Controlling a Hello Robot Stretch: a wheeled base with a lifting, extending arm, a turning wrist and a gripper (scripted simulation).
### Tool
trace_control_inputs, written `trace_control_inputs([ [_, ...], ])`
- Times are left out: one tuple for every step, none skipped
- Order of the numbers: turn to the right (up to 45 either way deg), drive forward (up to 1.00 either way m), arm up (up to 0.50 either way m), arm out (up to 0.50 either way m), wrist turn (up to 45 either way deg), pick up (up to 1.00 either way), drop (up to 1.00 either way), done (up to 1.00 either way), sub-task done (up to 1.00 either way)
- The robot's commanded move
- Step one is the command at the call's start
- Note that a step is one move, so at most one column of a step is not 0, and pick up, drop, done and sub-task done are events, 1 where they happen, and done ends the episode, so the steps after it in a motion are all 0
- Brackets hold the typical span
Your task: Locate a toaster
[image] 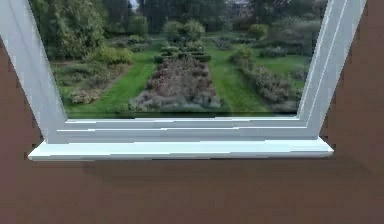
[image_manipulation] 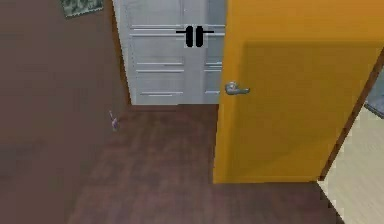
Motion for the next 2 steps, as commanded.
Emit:
trace_control_inputs([
  [-45.0, 0.0, 0.0, 0.0, 0.0, 0.0, 0.0, 0.0, 0.0],
  [-42.0, 0.0, 0.0, 0.0, 0.0, 0.0, 0.0, 0.0, 0.0],
])
